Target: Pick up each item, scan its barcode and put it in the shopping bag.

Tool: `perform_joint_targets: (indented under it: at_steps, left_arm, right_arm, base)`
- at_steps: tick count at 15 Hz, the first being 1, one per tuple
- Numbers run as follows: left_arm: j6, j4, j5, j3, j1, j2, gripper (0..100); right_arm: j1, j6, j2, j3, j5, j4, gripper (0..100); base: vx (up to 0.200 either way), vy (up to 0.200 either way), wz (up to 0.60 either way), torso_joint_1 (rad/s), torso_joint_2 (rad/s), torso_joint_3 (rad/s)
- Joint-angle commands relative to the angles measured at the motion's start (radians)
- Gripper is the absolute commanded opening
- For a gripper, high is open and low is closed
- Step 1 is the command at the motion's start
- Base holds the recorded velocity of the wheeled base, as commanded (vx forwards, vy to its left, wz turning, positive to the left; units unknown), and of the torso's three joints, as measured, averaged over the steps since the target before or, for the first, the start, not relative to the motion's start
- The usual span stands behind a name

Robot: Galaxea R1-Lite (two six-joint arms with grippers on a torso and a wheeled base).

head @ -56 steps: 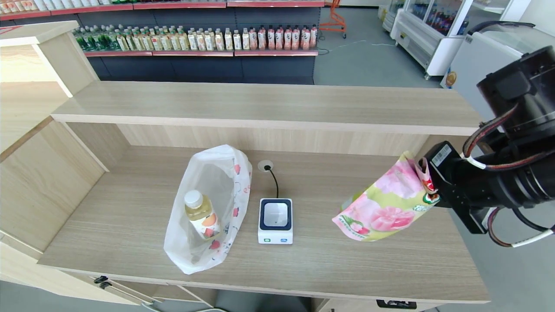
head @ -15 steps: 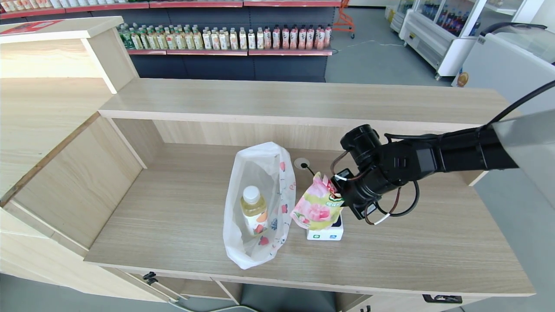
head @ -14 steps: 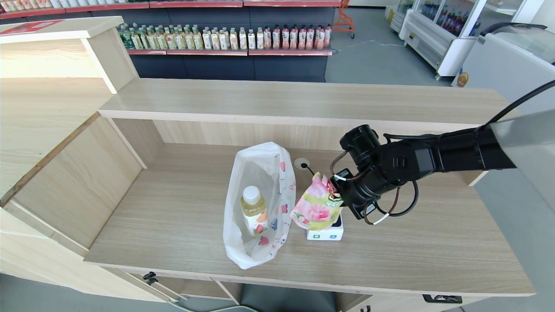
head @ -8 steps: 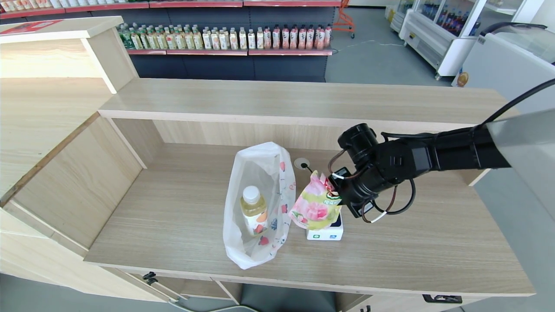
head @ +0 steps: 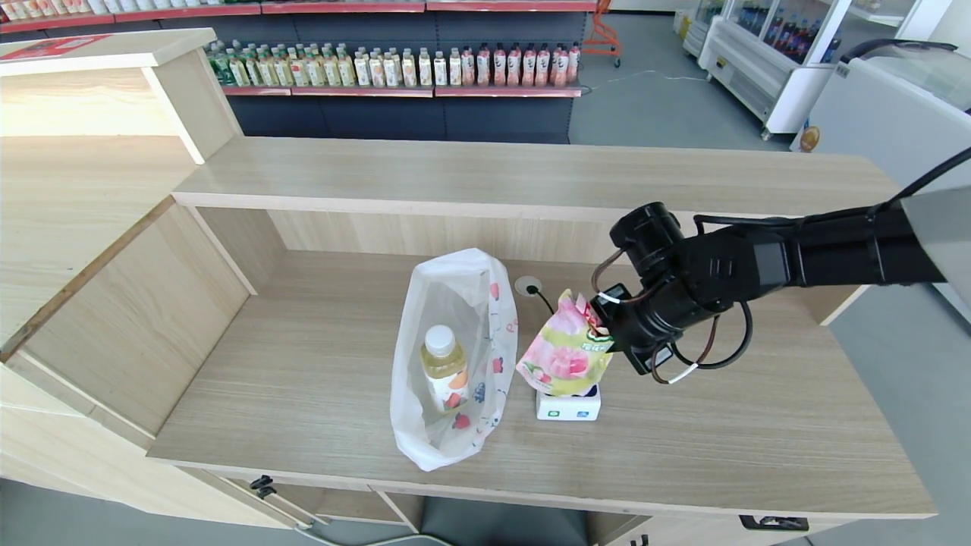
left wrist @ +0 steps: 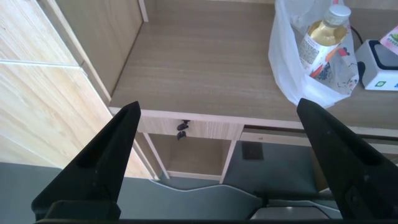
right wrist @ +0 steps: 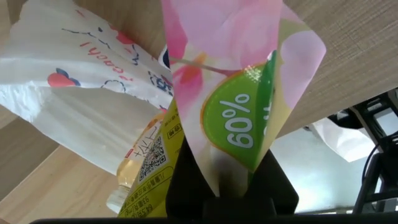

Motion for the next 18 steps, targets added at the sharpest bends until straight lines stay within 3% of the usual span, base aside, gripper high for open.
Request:
perform_joint_targets:
  at_steps: [1, 5, 6, 10, 12, 16, 18]
  left_arm:
    - [-0.001, 0.000, 0.000, 0.000, 0.000, 0.000, 100]
    - [-0.002, 0.000, 0.000, 0.000, 0.000, 0.000, 100]
    - [-0.002, 0.000, 0.000, 0.000, 0.000, 0.000, 100]
    - [-0.001, 0.000, 0.000, 0.000, 0.000, 0.000, 100]
    - [-0.002, 0.000, 0.000, 0.000, 0.000, 0.000, 100]
    - [-0.001, 0.000, 0.000, 0.000, 0.000, 0.000, 100]
    - [-0.002, 0.000, 0.000, 0.000, 0.000, 0.000, 100]
  right_arm:
    - [-0.055, -0.033, -0.036, 0.004, 0.002, 0.001, 0]
    - [-0.112, -0.060, -0.122, 0.003, 0.005, -0.013, 0]
    - [-0.110, -0.090, -0.228, 0.020, 0.005, -0.069, 0]
    - [-0.041, -0.504, -0.375, 0.199, -0.068, -0.131, 0]
    - [-0.043, -0.683, -0.406, 0.310, -0.091, -0.213, 0]
    - [-0.044, -0.913, -0.430, 0.469, -0.087, -0.411, 0]
    - [-0.047, -1.007, -0.430, 0.535, -0.054, -0.545, 0]
  base:
    - [0.000, 0.000, 0.00, 0.000, 0.00, 0.000]
    - [0.000, 0.000, 0.00, 0.000, 0.00, 0.000]
    - [0.000, 0.000, 0.00, 0.000, 0.00, 0.000]
    - [0.000, 0.000, 0.00, 0.000, 0.00, 0.000]
    - [0.000, 0.200, 0.00, 0.007, 0.00, 0.002]
    - [0.000, 0.200, 0.00, -0.003, 0.00, 0.004]
    - [0.000, 0.000, 0.00, 0.000, 0.00, 0.000]
